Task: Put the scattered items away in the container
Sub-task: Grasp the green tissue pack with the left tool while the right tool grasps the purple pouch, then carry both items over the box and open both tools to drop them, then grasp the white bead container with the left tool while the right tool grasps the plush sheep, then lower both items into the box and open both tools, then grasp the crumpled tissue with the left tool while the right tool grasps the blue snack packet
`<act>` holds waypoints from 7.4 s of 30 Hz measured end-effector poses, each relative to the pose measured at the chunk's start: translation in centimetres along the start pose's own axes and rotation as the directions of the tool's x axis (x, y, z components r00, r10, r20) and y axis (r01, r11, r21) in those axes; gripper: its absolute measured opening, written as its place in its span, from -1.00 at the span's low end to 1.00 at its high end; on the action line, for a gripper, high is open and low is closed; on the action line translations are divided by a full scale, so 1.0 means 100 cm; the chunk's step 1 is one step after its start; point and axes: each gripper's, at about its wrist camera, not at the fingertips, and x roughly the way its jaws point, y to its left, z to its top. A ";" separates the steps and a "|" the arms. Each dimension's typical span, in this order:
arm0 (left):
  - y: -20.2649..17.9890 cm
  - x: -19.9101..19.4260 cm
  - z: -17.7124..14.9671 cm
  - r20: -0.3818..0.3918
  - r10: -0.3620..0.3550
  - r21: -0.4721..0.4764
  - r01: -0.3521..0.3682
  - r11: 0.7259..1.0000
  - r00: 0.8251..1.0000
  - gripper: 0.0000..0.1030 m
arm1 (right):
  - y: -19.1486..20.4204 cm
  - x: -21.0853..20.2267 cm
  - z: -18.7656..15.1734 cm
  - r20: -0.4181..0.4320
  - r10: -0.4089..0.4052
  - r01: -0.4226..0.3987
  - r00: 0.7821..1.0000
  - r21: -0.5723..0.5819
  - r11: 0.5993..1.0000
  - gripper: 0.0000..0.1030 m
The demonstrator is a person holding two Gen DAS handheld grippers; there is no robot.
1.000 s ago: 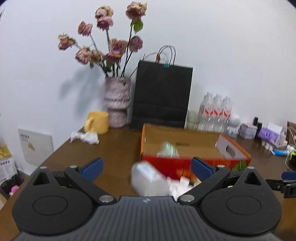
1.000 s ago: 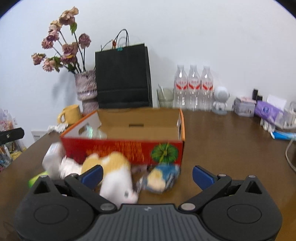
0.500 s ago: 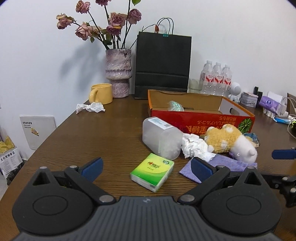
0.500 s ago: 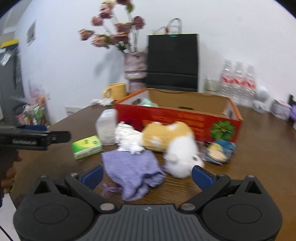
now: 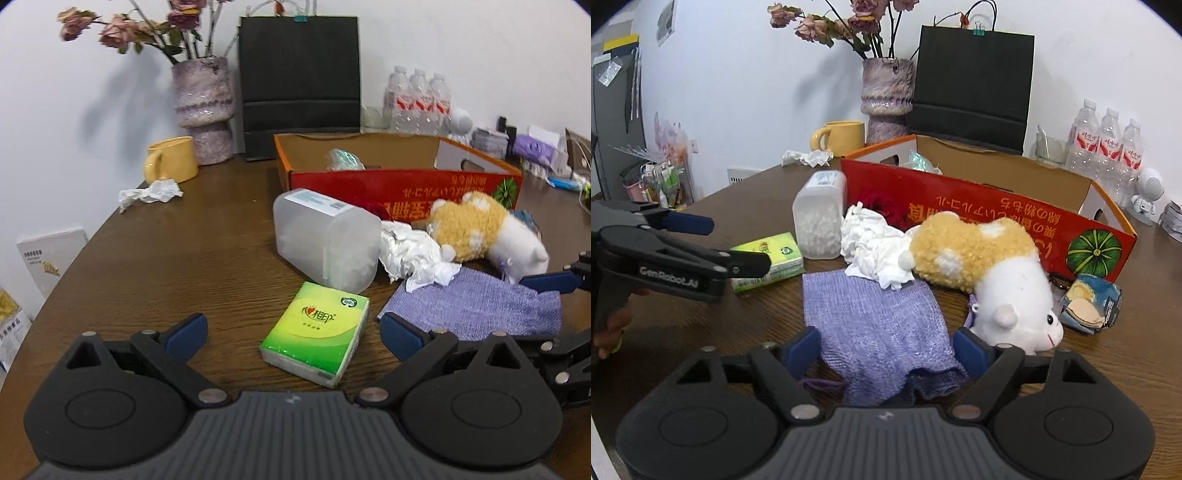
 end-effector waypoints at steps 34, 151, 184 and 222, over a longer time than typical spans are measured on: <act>-0.020 -0.064 0.041 0.213 -0.052 -0.063 0.067 0.996 0.976 -0.09 | -0.038 -0.088 0.006 0.239 -0.009 -0.027 0.971 0.144 0.989 -0.60; -0.023 0.149 0.169 0.171 -0.087 -0.243 0.127 0.962 0.981 -0.15 | -0.167 0.120 0.144 0.064 -0.201 0.184 0.978 0.203 0.962 -0.09; -0.025 0.088 0.171 0.226 -0.022 -0.227 0.074 0.971 0.974 1.00 | -0.151 0.072 0.147 0.060 -0.203 0.187 0.977 0.202 0.961 1.00; -0.070 0.030 0.018 -0.058 0.041 -0.063 -0.045 0.997 0.997 0.72 | -0.154 0.038 0.026 -0.094 -0.248 0.265 0.964 0.318 0.910 0.36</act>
